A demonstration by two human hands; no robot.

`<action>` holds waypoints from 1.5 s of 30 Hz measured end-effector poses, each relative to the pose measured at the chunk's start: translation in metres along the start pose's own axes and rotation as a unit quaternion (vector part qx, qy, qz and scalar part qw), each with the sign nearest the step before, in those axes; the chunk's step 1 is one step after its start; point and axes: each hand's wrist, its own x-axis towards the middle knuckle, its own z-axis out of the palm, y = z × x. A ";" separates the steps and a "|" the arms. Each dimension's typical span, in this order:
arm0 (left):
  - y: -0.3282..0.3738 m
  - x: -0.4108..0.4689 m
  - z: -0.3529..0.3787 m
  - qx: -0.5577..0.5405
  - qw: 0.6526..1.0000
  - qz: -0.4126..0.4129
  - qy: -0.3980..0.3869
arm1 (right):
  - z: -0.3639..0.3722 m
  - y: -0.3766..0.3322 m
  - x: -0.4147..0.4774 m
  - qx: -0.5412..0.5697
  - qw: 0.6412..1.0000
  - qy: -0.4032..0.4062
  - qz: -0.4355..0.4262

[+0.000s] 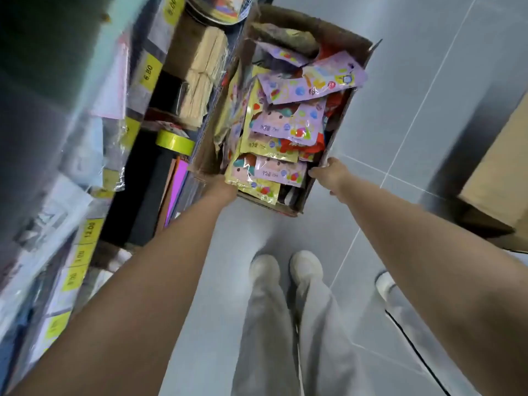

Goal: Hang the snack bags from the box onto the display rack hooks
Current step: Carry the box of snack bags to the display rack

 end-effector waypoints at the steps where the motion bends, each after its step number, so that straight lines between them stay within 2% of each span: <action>1: -0.004 0.006 0.006 0.026 0.999 -0.005 -0.029 | 0.006 0.001 0.006 -0.022 1.000 -0.005 -0.007; 3: -0.011 0.015 0.015 0.061 0.997 -0.004 -0.045 | 0.016 0.004 0.023 -0.050 0.999 0.005 -0.010; 6: -0.017 0.016 0.020 0.053 0.997 -0.006 -0.048 | 0.029 0.008 0.042 -0.063 0.998 0.015 0.000; 11: -0.032 0.019 0.023 0.061 0.998 0.019 -0.006 | 0.037 0.017 0.052 -0.165 0.985 0.043 0.000; 14: -0.037 0.013 0.023 0.112 0.993 0.033 0.017 | 0.045 0.026 0.050 -0.202 0.977 0.066 0.002; 18: -0.039 -0.002 0.022 0.214 0.975 0.049 0.032 | 0.045 0.036 0.045 -0.151 0.982 0.115 -0.011; 24: -0.069 -0.017 0.024 0.252 0.965 0.063 0.021 | 0.063 0.059 0.021 -0.148 0.982 0.111 -0.031; 38: -0.233 -0.106 0.097 0.273 0.962 -0.018 -0.022 | 0.161 0.179 -0.071 -0.160 0.986 0.033 -0.009; 45: -0.319 -0.133 0.131 0.313 0.950 -0.007 0.000 | 0.210 0.232 -0.106 -0.179 0.983 0.026 -0.020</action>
